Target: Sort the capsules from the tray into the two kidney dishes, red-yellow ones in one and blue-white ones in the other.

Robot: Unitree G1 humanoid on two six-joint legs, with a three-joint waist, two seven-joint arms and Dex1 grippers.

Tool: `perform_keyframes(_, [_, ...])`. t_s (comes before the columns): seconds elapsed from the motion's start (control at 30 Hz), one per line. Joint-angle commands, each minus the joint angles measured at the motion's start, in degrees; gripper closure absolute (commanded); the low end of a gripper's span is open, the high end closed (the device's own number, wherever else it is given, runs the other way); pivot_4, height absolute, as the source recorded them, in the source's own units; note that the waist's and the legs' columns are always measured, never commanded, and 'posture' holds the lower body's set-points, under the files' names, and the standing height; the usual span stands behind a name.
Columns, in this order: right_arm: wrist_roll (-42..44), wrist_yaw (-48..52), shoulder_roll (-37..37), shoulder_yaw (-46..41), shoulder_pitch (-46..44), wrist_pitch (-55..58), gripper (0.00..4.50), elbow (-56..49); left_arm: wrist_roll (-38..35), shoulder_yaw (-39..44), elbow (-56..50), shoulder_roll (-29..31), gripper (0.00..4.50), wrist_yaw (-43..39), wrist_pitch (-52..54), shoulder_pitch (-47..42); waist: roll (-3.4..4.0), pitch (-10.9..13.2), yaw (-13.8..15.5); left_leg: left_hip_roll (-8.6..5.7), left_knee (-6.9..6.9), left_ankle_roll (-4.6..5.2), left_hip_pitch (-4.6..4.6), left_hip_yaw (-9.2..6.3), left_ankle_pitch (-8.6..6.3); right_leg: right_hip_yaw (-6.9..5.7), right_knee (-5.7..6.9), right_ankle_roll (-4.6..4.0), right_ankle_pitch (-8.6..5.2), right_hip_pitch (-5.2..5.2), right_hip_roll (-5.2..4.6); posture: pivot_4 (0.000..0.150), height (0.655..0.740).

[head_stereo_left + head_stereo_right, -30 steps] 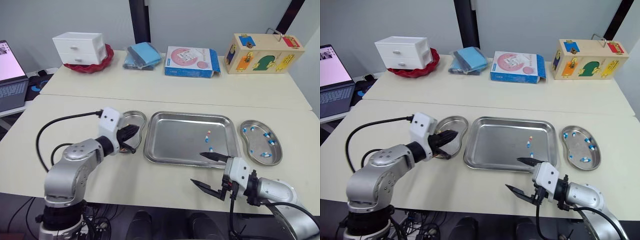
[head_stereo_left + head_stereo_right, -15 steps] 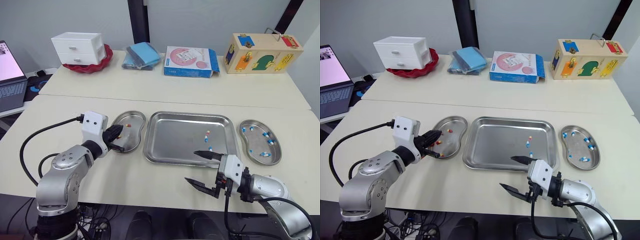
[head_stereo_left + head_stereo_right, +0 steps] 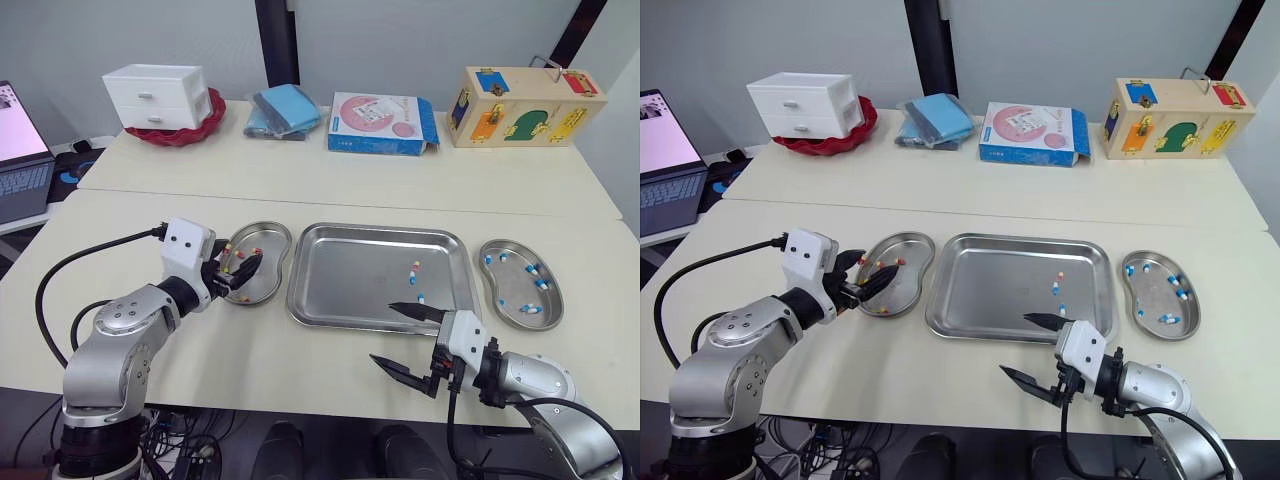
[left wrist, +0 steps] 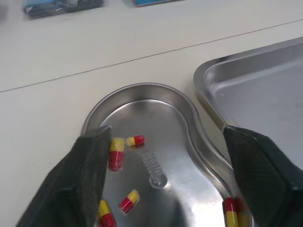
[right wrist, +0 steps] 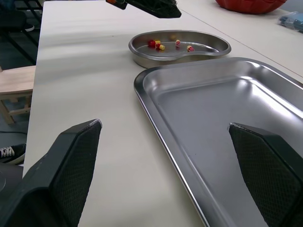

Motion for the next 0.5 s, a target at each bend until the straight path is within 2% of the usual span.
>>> perform_keyframes(0.03, [0.46,-0.05,-0.35,-0.52,0.11,-0.76,0.00,-1.44,-1.63,0.98,-0.11,1.53,0.08,-1.76,-2.11,-0.55,0.00,0.00,0.00,0.00,0.00,0.00,0.00,0.00,0.00,0.00,0.00,0.00,0.00,0.00,0.00,0.150,0.7302])
perform_keyframes(0.23, [0.39,-0.22,-0.48,-0.51,0.25,-0.69,0.00,-1.56,-3.48,1.85,2.93,3.76,0.08,-5.26,-4.04,-0.88,0.00,0.00,-0.02,0.00,-0.01,0.00,0.00,0.00,0.00,0.00,0.00,0.00,0.00,-0.01,0.00,0.150,0.7302])
perform_keyframes(0.5, [0.23,-0.39,-0.72,-0.65,0.48,-0.89,0.00,-1.48,-9.67,4.54,5.51,4.37,0.08,-9.85,-5.41,-1.52,0.01,0.01,-0.05,0.01,-0.01,0.00,0.00,0.00,0.00,0.00,0.00,0.00,0.00,-0.01,0.01,0.150,0.7302])
